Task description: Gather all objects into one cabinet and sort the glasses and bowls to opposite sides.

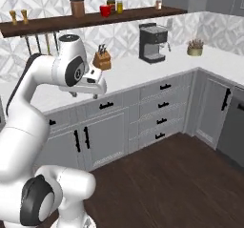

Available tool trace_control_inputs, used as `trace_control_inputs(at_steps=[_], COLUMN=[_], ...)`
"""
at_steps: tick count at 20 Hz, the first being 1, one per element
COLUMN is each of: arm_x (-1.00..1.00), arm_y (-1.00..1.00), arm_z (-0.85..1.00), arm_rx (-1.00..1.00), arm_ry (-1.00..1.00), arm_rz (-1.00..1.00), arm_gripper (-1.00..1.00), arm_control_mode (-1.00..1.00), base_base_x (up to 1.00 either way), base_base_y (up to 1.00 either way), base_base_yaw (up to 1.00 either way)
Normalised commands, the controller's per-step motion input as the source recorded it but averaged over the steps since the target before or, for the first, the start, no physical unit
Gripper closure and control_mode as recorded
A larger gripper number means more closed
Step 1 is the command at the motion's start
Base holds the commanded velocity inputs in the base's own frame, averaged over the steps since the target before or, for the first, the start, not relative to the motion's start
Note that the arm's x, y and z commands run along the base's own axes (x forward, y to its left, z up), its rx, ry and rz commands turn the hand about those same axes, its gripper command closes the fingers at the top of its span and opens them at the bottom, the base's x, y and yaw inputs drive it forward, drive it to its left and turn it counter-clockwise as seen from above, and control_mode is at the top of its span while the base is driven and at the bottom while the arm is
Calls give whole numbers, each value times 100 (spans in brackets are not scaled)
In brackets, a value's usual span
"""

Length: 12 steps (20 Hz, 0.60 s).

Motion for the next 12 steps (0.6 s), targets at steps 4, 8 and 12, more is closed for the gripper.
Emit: trace_control_inputs(at_steps=[4,8,12], arm_x=[0,0,0], arm_y=[0,0,0], arm_z=[0,0,0], arm_rx=[0,0,0], arm_ry=[0,0,0], arm_rz=[0,0,0], arm_gripper=[-100,-100,-100], arm_control_mode=[100,100,100], base_base_x=[71,67,27], base_base_y=[-43,-63,-94], base_base_yaw=[66,65,52])
